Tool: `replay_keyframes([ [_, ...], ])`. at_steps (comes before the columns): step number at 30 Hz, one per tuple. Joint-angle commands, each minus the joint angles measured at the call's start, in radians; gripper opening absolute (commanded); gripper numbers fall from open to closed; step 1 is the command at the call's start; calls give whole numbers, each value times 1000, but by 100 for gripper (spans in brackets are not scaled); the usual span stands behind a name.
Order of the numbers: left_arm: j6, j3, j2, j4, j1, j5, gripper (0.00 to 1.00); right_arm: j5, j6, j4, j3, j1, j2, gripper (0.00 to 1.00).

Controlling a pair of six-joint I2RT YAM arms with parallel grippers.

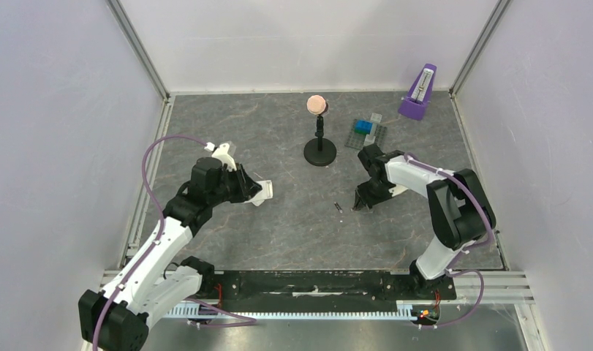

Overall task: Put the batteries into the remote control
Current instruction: Pick up the battery from the center of the board.

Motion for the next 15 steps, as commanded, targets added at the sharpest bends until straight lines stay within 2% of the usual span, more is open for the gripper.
replay_keyframes([
  [1,37,5,-8,43,6,-3,2,119,-69,-40,-6,2,-9,0],
  [8,4,9,-29,59,6,37,2,244,-315,24,-3,14,-177,0],
  [15,-91,-6,-63,114,6,141,2,209,-532,241,-148,21,-490,0],
])
